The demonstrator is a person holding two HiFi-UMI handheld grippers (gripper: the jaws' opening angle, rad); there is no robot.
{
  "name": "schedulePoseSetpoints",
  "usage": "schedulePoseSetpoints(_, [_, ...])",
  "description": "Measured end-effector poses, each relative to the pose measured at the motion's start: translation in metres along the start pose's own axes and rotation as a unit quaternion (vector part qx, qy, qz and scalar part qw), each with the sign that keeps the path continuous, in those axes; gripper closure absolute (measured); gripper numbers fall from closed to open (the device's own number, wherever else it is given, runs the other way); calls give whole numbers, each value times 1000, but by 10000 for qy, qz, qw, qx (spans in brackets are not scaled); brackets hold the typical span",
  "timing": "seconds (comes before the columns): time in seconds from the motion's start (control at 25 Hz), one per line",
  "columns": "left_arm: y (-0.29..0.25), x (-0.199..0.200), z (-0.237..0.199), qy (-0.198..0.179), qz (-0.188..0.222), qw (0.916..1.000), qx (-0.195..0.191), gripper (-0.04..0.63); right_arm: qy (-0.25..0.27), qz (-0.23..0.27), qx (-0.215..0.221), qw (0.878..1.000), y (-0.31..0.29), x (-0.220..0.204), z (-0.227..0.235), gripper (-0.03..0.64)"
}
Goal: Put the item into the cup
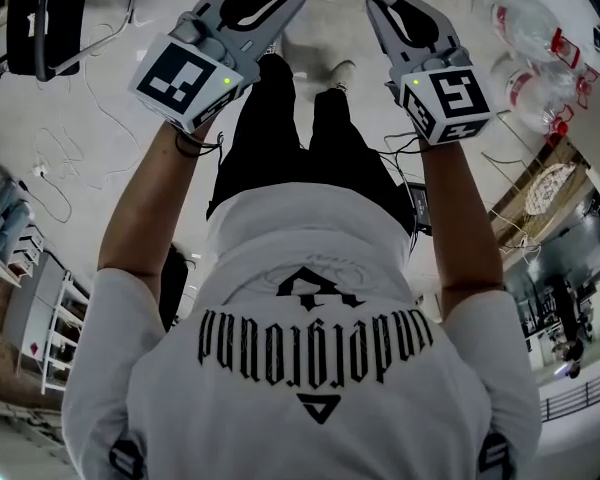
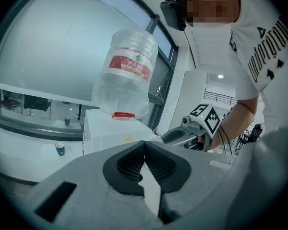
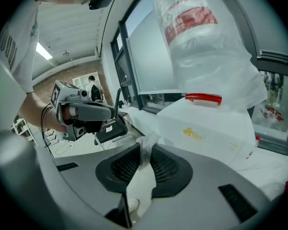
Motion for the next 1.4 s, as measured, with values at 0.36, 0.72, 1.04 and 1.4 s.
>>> schedulePoseSetpoints(0.36, [-28,-47,-29,-122,-195,9997,-119,581,-209,-144,-164,9995,-58,-46,18,549])
schedulePoseSetpoints(0.72, [-58,-106,-67,-302,-516,9981,-151,581,-193,-386,-363,9984,-117,-95,43,548])
schedulePoseSetpoints(1.04, [-83,-148,-100,-147,-525,9983,-199,580,-281,-600,-539,9963,-164,-137,63,548])
schedulePoseSetpoints(1.4, [-116,-184,-117,-257,-676,9964,-446,580,-240,-709,-644,9951,-207,-170,82,548])
Point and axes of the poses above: the fingertips, and each gripper's own axes: y backward along the fingers, z to its right, x out of its top, the point moved 2 cm from there along y, backward along the fingers, and after that the axes turned 6 degrees about -x, right-handed, at the moved point
